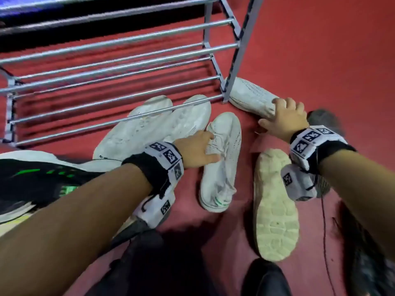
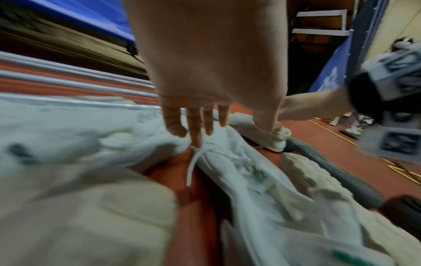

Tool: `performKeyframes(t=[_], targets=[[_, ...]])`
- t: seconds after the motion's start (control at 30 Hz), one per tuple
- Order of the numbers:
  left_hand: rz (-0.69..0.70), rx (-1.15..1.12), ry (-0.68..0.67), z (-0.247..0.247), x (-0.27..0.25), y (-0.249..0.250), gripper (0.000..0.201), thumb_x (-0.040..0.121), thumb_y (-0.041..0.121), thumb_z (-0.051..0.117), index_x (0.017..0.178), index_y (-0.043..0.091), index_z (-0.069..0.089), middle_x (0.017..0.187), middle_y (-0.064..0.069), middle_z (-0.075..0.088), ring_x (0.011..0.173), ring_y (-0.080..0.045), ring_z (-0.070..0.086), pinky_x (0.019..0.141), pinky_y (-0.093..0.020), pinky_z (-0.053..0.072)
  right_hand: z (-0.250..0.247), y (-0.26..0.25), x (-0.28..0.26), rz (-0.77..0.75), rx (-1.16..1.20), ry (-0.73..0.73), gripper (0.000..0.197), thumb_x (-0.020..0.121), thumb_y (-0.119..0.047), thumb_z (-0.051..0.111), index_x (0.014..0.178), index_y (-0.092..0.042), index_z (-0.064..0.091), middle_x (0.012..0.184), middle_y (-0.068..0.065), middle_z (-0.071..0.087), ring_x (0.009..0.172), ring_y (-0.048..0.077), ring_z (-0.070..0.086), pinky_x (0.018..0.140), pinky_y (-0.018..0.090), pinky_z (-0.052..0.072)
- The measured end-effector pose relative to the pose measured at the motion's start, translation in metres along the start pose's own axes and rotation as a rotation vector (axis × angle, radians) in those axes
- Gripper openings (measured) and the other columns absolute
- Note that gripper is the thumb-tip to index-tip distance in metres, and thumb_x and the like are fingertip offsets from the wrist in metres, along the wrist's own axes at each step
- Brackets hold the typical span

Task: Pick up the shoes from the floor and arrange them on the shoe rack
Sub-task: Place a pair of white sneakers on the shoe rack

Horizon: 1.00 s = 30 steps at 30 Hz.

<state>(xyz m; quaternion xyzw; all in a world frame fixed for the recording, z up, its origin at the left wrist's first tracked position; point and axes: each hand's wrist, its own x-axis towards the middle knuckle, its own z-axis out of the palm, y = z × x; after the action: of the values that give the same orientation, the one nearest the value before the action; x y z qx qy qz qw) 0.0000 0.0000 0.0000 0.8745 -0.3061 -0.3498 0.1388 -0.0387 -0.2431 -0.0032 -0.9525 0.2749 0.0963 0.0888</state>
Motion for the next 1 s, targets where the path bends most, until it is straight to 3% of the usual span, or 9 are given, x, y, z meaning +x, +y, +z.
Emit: performKeyframes(t=[0.13, 0.23, 0.37, 0.53, 0.63, 0.77, 0.87, 1.0], targets=[[-0.233, -0.097, -0.078, 0.026, 0.018, 0.02, 0.12, 0.064, 0.085, 0.049, 0.151, 0.022, -0.004, 0.159, -0.007, 0.003, 0.146, -0.031, 0.012, 0.118, -0.048, 0.016, 0.008, 0.025, 0.02, 0.152, 0.082, -0.012, 0.086, 0.079, -0.053, 0.064, 0.146, -0.017, 0.024, 0.155, 0.016, 0.021, 0.142, 0.041, 0.017, 0.114, 0.052, 0.019], [-0.384, -0.24, -0.12, 0.036, 0.025, 0.034, 0.127, 0.066, 0.082, 0.05, 0.148, 0.015, -0.02, 0.158, -0.013, -0.01, 0.147, -0.03, -0.001, 0.118, -0.047, 0.006, 0.021, 0.032, 0.028, 0.241, 0.238, -0.028, 0.097, 0.074, -0.06, 0.066, 0.148, -0.02, 0.017, 0.155, 0.016, 0.019, 0.14, 0.043, 0.019, 0.114, 0.053, 0.022], [-0.501, -0.187, -0.12, 0.046, 0.031, 0.053, 0.14, 0.059, 0.08, 0.06, 0.145, 0.009, -0.025, 0.156, -0.021, -0.006, 0.144, -0.036, 0.006, 0.118, -0.049, 0.011, 0.027, 0.041, 0.034, 0.312, 0.297, -0.058, 0.106, 0.07, -0.065, 0.065, 0.15, -0.022, 0.012, 0.155, 0.016, 0.021, 0.141, 0.041, 0.02, 0.115, 0.051, 0.02], [-0.531, -0.1, 0.057, 0.063, 0.035, 0.069, 0.14, 0.057, 0.051, 0.083, 0.148, 0.008, -0.016, 0.146, -0.023, 0.013, 0.131, -0.033, 0.025, 0.11, -0.039, 0.023, 0.031, 0.046, 0.035, 0.279, 0.248, -0.047, 0.102, 0.071, -0.065, 0.066, 0.149, -0.024, 0.015, 0.153, 0.014, 0.026, 0.14, 0.039, 0.021, 0.113, 0.052, 0.016], [-0.479, -0.167, 0.017, 0.055, 0.035, 0.061, 0.138, 0.06, 0.041, 0.085, 0.148, 0.011, -0.017, 0.147, -0.021, 0.013, 0.134, -0.036, 0.023, 0.111, -0.041, 0.023, 0.035, 0.047, 0.033, 0.278, 0.282, -0.021, 0.097, 0.072, -0.064, 0.064, 0.148, -0.022, 0.02, 0.152, 0.012, 0.028, 0.138, 0.039, 0.024, 0.113, 0.051, 0.017], [-0.205, -0.049, -0.177, 0.03, 0.023, 0.047, 0.141, 0.061, 0.031, 0.086, 0.146, 0.021, -0.025, 0.151, -0.017, 0.008, 0.14, -0.035, 0.02, 0.113, -0.048, 0.027, 0.035, 0.051, 0.033, 0.286, 0.328, 0.008, 0.089, 0.075, -0.061, 0.062, 0.145, -0.019, 0.026, 0.151, 0.01, 0.031, 0.137, 0.036, 0.026, 0.113, 0.049, 0.019], [-0.086, -0.066, -0.262, 0.0, 0.014, 0.039, 0.138, 0.064, 0.03, 0.085, 0.146, 0.025, -0.026, 0.157, -0.009, 0.0, 0.144, -0.027, 0.013, 0.115, -0.042, 0.024, 0.034, 0.052, 0.03, 0.295, 0.353, 0.011, 0.087, 0.076, -0.06, 0.062, 0.143, -0.016, 0.029, 0.149, 0.01, 0.034, 0.136, 0.036, 0.028, 0.113, 0.048, 0.02], [-0.09, -0.228, -0.109, -0.041, 0.011, 0.036, 0.133, 0.067, 0.025, 0.083, 0.147, 0.026, -0.023, 0.158, -0.003, 0.009, 0.14, -0.027, 0.027, 0.105, -0.041, 0.036, 0.028, 0.045, 0.024, 0.343, 0.388, 0.047, 0.088, 0.077, -0.055, 0.064, 0.144, -0.01, 0.028, 0.147, 0.016, 0.035, 0.135, 0.036, 0.029, 0.111, 0.045, 0.025]])
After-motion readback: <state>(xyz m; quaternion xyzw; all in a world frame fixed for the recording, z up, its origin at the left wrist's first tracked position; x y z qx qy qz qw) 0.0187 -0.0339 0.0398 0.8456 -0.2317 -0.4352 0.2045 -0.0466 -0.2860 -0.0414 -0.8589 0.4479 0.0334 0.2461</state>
